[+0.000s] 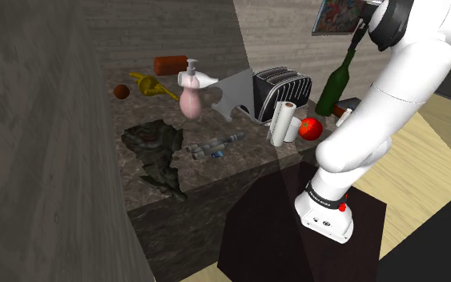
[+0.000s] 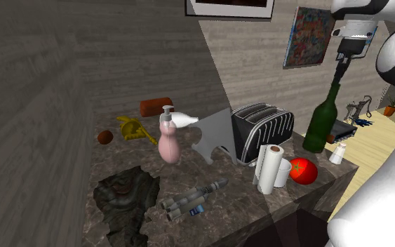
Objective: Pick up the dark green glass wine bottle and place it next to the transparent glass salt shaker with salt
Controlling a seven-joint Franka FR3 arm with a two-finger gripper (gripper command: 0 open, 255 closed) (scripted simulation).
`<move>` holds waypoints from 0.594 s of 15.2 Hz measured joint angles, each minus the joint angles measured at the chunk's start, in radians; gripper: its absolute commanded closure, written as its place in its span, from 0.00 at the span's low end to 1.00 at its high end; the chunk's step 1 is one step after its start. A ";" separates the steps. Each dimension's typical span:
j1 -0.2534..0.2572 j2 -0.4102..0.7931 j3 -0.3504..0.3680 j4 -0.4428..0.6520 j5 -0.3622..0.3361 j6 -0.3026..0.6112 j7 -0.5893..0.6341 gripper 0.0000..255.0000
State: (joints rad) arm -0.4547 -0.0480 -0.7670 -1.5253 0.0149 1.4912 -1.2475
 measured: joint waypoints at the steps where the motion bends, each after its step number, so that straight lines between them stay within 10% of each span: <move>1: 0.002 -0.010 0.003 -0.023 -0.007 0.016 0.004 1.00; 9: 0.006 -0.052 0.016 -0.169 -0.035 0.131 0.024 1.00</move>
State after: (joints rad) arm -0.4482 -0.1002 -0.7513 -1.6942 -0.0204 1.6224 -1.2238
